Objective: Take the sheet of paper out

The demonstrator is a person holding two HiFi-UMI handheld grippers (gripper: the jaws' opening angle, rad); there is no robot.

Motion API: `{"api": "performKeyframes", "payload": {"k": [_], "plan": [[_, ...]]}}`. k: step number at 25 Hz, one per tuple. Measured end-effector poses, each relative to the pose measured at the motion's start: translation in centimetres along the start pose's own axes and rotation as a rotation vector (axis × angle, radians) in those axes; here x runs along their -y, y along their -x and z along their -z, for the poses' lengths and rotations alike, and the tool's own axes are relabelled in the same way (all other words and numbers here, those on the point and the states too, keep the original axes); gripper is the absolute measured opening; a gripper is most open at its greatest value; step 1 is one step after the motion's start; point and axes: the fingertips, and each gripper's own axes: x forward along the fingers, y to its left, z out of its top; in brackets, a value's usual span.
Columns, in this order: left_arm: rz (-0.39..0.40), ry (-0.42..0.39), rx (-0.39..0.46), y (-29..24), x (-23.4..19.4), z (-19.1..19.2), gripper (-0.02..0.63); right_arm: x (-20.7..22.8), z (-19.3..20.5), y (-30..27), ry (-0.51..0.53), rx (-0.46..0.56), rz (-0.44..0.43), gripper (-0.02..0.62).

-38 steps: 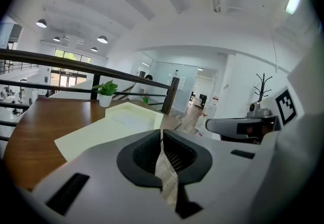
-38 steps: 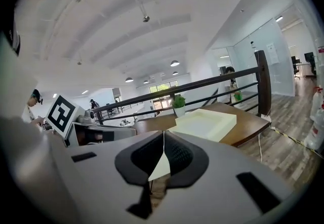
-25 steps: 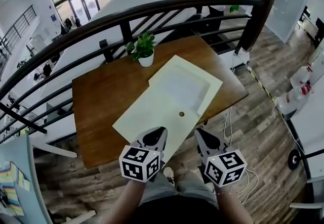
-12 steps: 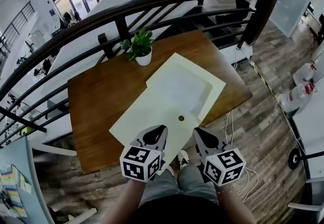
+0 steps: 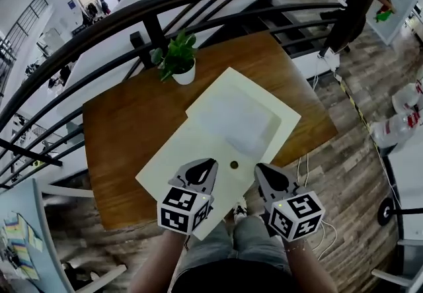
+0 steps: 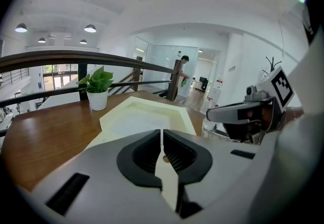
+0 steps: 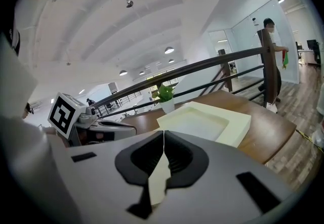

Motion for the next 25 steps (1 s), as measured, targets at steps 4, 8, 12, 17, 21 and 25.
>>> {"api": "performKeyframes", "payload": {"k": [4, 8, 12, 17, 21, 25], "plan": [[-0.028, -0.012, -0.034, -1.9, -1.5, 0.1, 0.028, 1.4, -0.1, -1.6, -0.005, -0.019, -0.001, 0.028], [-0.030, -0.016, -0.074, -3.9, -2.2, 0.4, 0.028, 2.4, -0.3, -2.9, -0.032, -0.030, -0.016, 0.028], [-0.024, -0.033, -0.103, -6.1, -2.7, 0.4, 0.028, 3.3, 0.1, -4.2, -0.043, -0.058, -0.029, 0.028], [-0.016, -0.071, -0.144, -8.7, -3.0, 0.9, 0.029, 4.3, 0.5, -5.3, -0.044, -0.086, -0.025, 0.028], [0.013, -0.135, -0.197, -10.7, -3.2, 1.6, 0.050, 4.6, 0.2, -6.1, -0.041, -0.099, -0.054, 0.028], [0.033, -0.194, -0.240, -12.2, -3.9, 2.1, 0.121, 4.4, 0.3, -6.7, -0.037, -0.112, -0.080, 0.028]]}}
